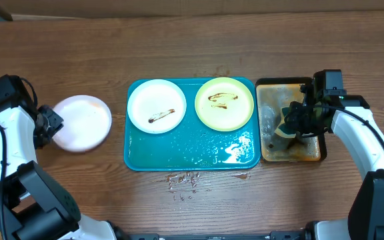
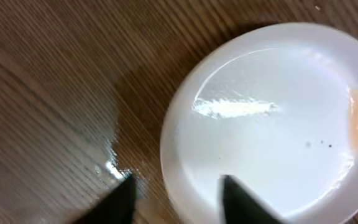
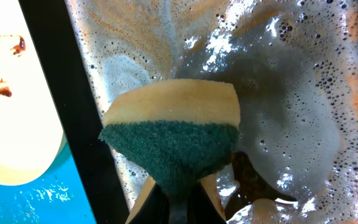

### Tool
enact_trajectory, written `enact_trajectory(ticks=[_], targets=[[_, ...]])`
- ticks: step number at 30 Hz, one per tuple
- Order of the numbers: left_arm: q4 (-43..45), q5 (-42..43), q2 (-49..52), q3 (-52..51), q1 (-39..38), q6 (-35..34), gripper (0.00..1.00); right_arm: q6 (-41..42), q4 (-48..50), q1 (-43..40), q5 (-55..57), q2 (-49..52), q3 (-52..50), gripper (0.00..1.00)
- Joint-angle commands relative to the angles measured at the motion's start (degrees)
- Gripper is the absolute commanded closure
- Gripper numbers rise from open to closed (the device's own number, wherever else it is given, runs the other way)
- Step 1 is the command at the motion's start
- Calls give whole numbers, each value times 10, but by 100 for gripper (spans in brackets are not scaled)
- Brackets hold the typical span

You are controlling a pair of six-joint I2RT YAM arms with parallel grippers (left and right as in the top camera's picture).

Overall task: Clean dirty plates on tray and stack at the side
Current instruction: 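Place the cleaned plate on the table left of the tray, then grip the white plate with left gripper and drag it toward tray center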

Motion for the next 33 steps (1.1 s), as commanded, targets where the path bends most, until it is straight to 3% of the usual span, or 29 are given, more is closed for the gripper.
enact_trajectory(ticks=[1,6,9,10,14,20,33], targets=[[-9,48,-4,10,-1,1,32,-2,-6,-2,-5,1,-1,96],[-3,243,-19,10,-33,64,36,-3,-26,-1,-5,1,-1,96],[5,303,-19,10,-79,130,33,-28,-39,0,-14,1,0,96],[5,282,-19,10,-117,165,32,-52,-47,2,-29,1,3,96],[4,219,-19,10,-186,172,29,-64,-53,10,19,1,24,96],[1,214,-19,9,-258,172,29,-93,20,15,40,6,24,96],[-11,186,-19,9,-302,172,30,-103,80,45,40,139,3,96]])
